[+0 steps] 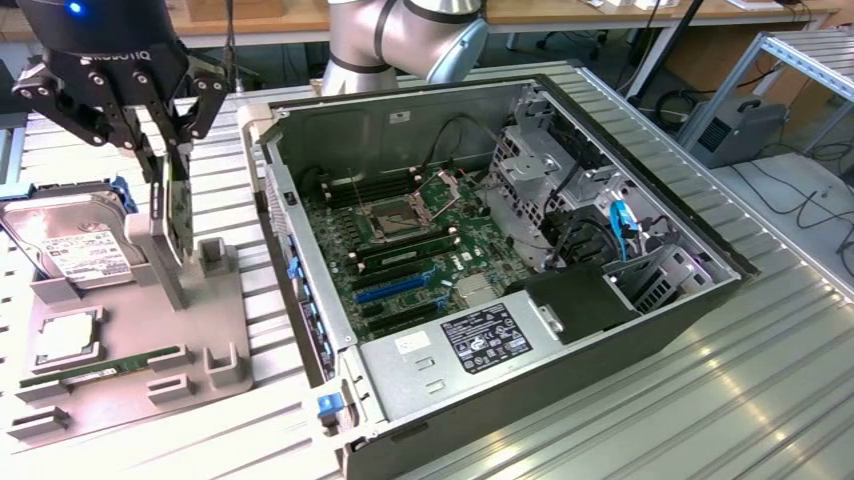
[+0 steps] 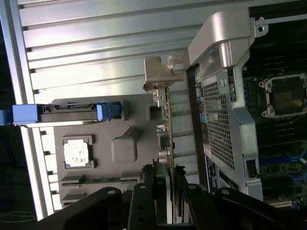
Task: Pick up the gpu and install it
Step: 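Pick up the gpu and move the gpu toward the slot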
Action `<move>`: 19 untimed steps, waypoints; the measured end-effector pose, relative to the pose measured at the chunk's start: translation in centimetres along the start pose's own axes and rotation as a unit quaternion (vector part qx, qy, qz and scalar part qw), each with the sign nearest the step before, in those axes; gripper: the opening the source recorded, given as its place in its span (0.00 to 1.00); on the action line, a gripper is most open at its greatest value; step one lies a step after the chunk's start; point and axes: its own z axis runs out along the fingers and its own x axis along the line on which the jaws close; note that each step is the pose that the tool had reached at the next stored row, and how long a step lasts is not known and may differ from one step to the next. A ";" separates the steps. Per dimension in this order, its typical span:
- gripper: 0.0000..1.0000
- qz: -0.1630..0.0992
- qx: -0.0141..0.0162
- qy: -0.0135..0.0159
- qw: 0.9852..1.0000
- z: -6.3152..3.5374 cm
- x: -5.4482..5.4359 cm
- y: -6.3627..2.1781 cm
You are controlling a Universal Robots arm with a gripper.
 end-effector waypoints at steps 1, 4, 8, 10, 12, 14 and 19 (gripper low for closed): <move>0.27 0.000 0.000 0.000 1.000 -0.22 0.0 0.03; 0.27 0.000 0.000 0.000 1.000 -0.83 0.0 0.11; 0.27 0.000 0.000 0.000 1.000 -1.62 0.0 0.18; 0.27 0.000 0.000 0.000 1.000 -1.94 0.0 0.20; 0.27 0.000 0.000 0.000 1.000 -2.32 0.0 0.23; 0.27 0.000 0.000 0.000 1.000 -2.71 0.0 0.25; 0.27 0.000 0.000 0.000 1.000 -3.68 -0.1 0.29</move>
